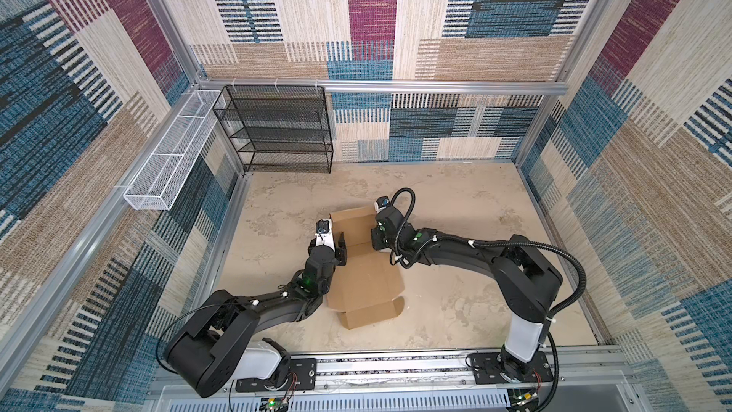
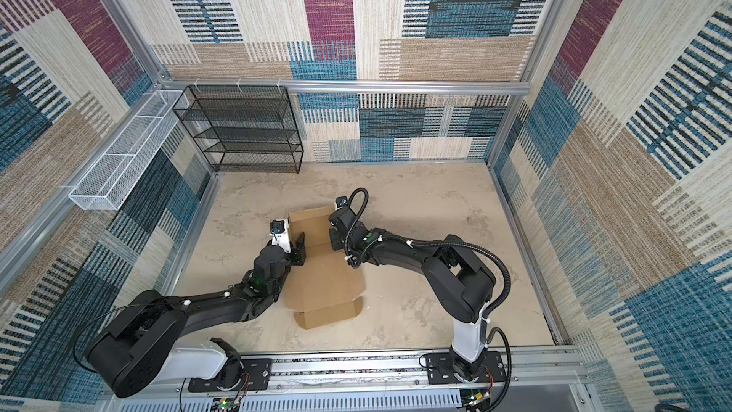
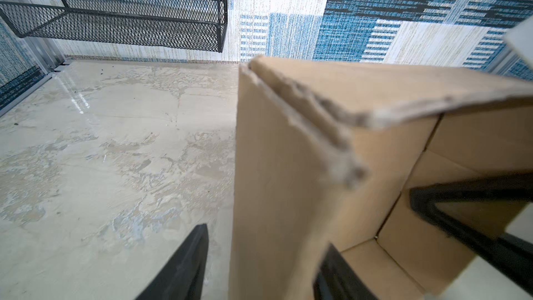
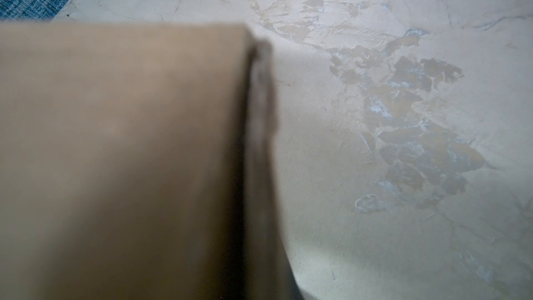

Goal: Fold the paper box
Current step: 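Open the left gripper and lift it off the corner wall while right holds, then draw the left gripper back toward the robot while right presses the far wall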

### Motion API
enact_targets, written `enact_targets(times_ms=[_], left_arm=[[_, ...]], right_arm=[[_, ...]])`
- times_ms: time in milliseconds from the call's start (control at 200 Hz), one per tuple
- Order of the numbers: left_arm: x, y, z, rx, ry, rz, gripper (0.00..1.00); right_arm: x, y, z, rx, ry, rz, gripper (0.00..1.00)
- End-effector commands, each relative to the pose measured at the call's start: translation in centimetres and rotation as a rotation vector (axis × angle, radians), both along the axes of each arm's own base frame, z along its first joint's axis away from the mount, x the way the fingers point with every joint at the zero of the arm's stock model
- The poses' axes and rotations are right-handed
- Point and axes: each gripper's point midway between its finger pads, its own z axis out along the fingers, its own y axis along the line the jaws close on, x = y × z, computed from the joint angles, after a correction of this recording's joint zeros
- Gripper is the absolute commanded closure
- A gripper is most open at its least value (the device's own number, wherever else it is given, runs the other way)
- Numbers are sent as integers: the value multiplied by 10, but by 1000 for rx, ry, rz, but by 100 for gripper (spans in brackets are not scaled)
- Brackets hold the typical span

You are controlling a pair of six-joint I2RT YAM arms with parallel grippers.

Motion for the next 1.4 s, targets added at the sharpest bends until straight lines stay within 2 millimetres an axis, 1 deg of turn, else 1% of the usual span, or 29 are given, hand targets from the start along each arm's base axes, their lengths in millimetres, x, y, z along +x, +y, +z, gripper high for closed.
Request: enact_targets(times_ms=[0,200,290,310,320,345,521,656,706,821,981,1021,1036,1077,1222,1392], left_arm=[[-2,-2,3,-25,8,-11,37],[-9,3,19,-42,-10,-10,36],[-15,8,28,-57,-22,-1,35],[-16,9,33,-66,-36,2,35],[-18,10,29,-54,-17,3,35],[-20,13,30,-50,-11,6,35],[-34,31,56,-44,-37,53,34],[-45,45,79,-41,-65,82,34],[-48,50,87,-48,-78,92,34],[-55,57,99,-61,-86,99,34],[-64,66,107,-71,-91,108,34],[-66,68,109,-77,-91,109,34],[-67,68,111,-81,-94,109,34],[-68,69,111,-84,-93,106,34],[-75,72,113,-102,-84,103,35],[-82,76,110,-117,-75,105,35]], right_arm=[[5,5,7,17,-17,-2,100],[6,7,4,10,-4,-2,100],[6,7,2,5,8,-2,100],[6,8,2,4,12,-1,100],[6,8,2,4,12,-1,100],[6,8,2,3,17,1,100],[7,10,2,-21,59,1,100],[7,11,10,-41,96,13,100],[6,12,10,-52,121,27,100],[5,9,11,-85,165,42,100],[9,0,14,-97,240,48,100],[7,-6,8,-117,270,48,100],[11,-4,15,-108,266,49,100],[12,-7,15,-116,287,50,100],[14,-22,4,-150,394,50,100],[23,-36,-7,-206,466,38,100]])
